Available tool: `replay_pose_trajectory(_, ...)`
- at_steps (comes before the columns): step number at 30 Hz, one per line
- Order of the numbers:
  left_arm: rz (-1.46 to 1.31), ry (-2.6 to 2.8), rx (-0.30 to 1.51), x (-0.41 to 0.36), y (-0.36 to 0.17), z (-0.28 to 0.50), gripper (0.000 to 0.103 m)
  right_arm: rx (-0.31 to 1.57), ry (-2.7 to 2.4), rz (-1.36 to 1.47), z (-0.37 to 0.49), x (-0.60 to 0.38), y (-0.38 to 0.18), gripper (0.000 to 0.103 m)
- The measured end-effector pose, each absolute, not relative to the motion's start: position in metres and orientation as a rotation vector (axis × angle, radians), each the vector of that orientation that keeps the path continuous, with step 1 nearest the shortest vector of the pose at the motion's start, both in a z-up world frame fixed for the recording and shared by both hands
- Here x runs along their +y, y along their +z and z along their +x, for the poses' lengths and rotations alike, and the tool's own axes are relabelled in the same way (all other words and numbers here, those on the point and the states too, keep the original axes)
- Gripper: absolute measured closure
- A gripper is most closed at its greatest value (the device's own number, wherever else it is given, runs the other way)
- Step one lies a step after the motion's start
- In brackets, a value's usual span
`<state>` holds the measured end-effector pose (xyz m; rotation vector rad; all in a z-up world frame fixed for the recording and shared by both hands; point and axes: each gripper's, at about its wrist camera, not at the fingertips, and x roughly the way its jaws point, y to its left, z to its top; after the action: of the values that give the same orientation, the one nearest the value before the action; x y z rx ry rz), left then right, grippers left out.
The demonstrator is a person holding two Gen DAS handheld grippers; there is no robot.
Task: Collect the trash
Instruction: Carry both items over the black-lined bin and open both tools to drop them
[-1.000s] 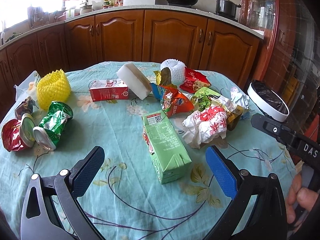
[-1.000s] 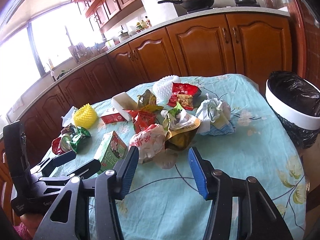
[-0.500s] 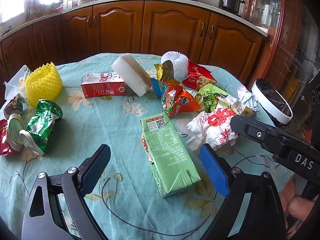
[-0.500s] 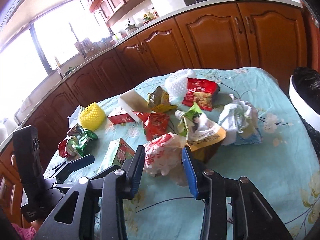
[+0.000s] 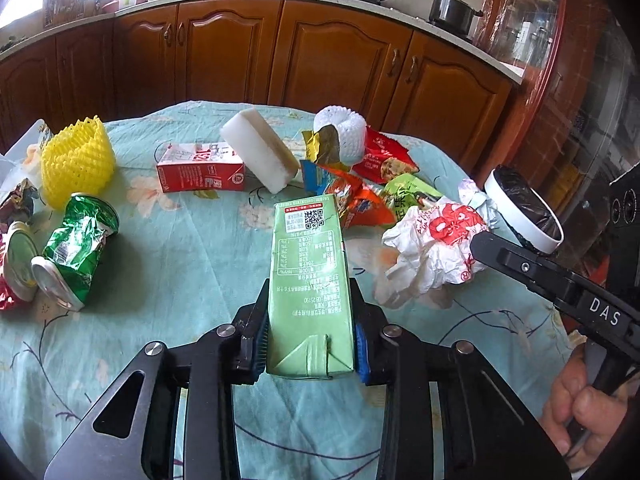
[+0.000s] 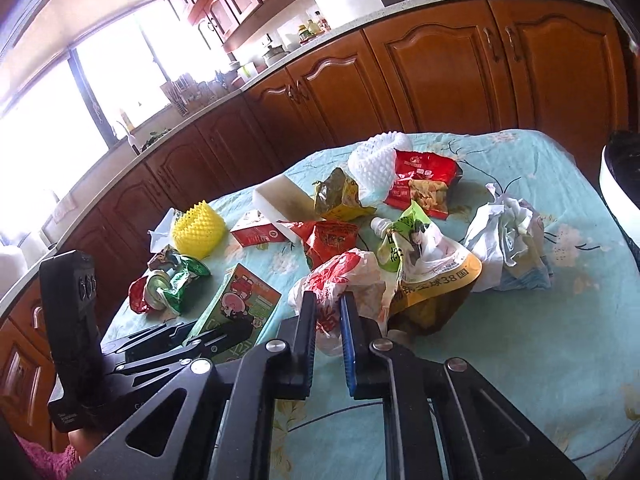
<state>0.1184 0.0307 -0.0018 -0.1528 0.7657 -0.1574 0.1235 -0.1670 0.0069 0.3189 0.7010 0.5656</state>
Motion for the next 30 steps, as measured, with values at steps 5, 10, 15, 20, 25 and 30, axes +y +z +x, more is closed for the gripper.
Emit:
replay_pose_trajectory(5, -0.128, -0.199, 0.721, 0.015, 0.018, 0.115, 0.072, 0.650, 0.537, 0.345, 0.108, -0.191, 0.024, 0.091)
replay_pose_trajectory(10, -0.100, -0.261, 0.716, -0.013, 0.027, 0.119, 0.072, 0.601, 0.466, 0.369, 0.094, -0.226, 0.038, 0.091)
replay_pose_trajectory(15, -0.062, -0.323, 0.708, -0.045, 0.034, 0.121, 0.072, 0.585, 0.371, 0.398, 0.085, -0.267, 0.038, 0.091)
replay_pose_trajectory(20, -0.023, -0.378, 0.706, -0.079, 0.037, 0.126, 0.072, 0.576, 0.301, 0.420, 0.079, -0.299, 0.035, 0.091)
replay_pose_trajectory(25, 0.010, -0.438, 0.702, -0.113, 0.041, 0.133, 0.072, 0.566, 0.247, 0.435, 0.077, -0.324, 0.034, 0.091)
replay_pose_trajectory(30, 0.044, -0.496, 0.713, -0.147, 0.044, 0.146, 0.072, 0.556, 0.196, 0.439, 0.079, -0.349, 0.034, 0.091)
